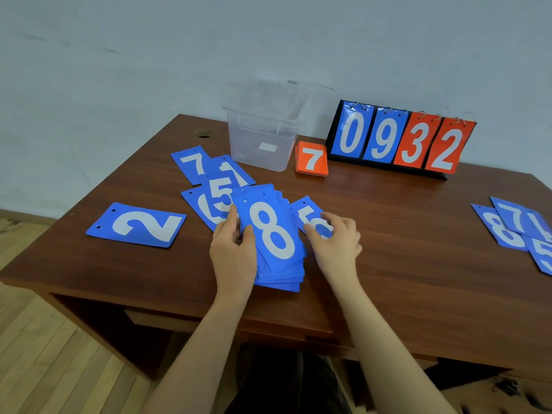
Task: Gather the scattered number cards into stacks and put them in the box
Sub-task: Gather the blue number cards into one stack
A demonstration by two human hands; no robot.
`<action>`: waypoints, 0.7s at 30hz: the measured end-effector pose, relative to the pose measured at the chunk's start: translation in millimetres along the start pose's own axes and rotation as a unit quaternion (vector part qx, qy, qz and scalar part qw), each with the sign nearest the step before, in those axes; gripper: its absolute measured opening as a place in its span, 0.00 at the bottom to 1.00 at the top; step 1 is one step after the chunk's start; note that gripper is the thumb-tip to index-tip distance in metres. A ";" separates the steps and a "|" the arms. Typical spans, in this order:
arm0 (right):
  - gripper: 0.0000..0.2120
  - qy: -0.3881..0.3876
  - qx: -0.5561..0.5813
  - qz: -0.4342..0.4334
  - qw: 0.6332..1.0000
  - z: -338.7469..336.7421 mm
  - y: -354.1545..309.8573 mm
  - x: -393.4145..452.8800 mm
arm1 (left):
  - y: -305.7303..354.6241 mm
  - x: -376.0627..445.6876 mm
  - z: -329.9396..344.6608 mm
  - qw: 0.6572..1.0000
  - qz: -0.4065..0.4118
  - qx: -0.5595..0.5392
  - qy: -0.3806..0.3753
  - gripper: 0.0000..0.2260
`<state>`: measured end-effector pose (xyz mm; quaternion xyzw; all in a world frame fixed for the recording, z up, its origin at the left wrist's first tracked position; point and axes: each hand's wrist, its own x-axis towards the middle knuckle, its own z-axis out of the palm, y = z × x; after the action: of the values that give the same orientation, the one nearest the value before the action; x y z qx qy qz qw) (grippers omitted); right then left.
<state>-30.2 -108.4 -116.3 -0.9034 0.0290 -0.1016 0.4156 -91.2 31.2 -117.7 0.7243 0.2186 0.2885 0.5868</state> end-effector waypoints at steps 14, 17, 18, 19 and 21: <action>0.25 -0.053 -0.121 0.031 0.991 -16.9 27.6 28.8 | -5.2 0.3 10.3 0.999 -0.020 0.022 -0.012 0.22; 0.13 -0.007 0.033 -0.022 0.999 -20.1 25.6 19.3 | -2.8 -1.2 8.9 1.000 -0.014 0.024 -0.005 0.22; 0.12 0.024 0.089 -0.030 0.995 -21.1 22.7 13.7 | -1.7 -1.3 8.5 1.000 -0.010 0.025 -0.001 0.21; 0.13 0.058 0.137 -0.032 0.988 -22.1 19.8 8.1 | -0.9 -1.3 8.0 1.000 -0.007 0.025 0.003 0.21; 0.15 0.111 0.227 -0.018 0.967 -22.6 14.4 -1.6 | 0.6 -2.1 7.4 1.000 -0.003 0.025 0.012 0.21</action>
<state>-36.0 -134.4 -113.0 -0.7685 0.0346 -0.2132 0.6024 -87.8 24.3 -118.5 0.7343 0.2347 0.2904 0.5669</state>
